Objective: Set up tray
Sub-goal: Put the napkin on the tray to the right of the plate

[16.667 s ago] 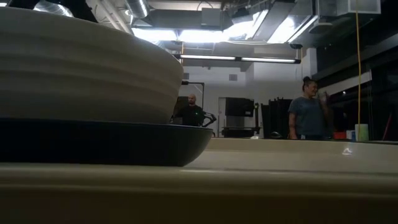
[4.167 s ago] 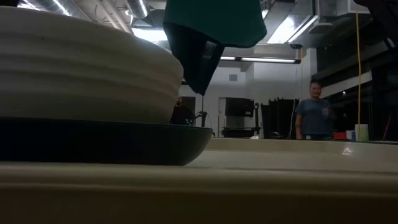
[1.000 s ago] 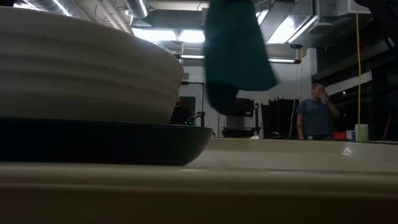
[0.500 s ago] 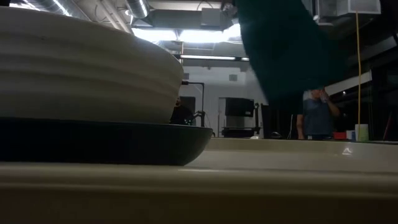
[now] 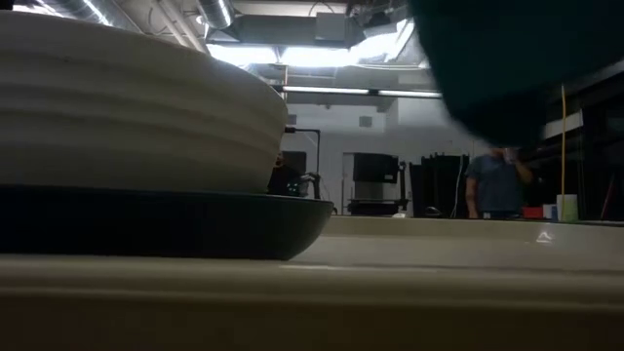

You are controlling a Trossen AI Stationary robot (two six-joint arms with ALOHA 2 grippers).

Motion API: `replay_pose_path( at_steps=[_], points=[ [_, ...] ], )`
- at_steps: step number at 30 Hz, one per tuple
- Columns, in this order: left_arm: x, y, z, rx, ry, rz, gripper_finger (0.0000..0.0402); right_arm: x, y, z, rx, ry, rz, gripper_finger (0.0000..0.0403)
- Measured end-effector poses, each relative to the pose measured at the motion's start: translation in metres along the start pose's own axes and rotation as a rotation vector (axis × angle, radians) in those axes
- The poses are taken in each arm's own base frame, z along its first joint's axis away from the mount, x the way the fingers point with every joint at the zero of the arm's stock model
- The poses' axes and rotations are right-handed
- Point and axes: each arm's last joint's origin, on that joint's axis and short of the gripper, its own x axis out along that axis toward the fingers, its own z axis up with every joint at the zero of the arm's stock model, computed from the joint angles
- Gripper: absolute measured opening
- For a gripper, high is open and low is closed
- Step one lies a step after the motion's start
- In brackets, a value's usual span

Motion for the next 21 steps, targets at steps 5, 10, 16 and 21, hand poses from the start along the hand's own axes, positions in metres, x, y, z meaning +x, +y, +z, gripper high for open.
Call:
replay_pose_path(
  at_steps=[5, 10, 16, 21],
  points=[
    [0.000, 0.000, 0.000, -0.052, -0.006, -0.022, 0.0094, 0.000, 0.036, -0.024, 0.003, -0.033, -0.026, 0.0008],
    [0.000, -0.002, 0.000, -0.116, -0.027, -0.102, 0.0088, -0.003, 0.068, -0.052, -0.012, -0.108, -0.086, 0.0009],
    [0.000, -0.003, 0.001, -0.196, -0.027, -0.123, 0.0088, 0.003, 0.091, -0.070, -0.040, -0.170, -0.082, 0.0010],
    [-0.002, -0.005, 0.002, -0.250, -0.038, -0.185, 0.0082, 0.032, 0.099, -0.074, -0.082, -0.161, -0.064, 0.0011]
  ],
)
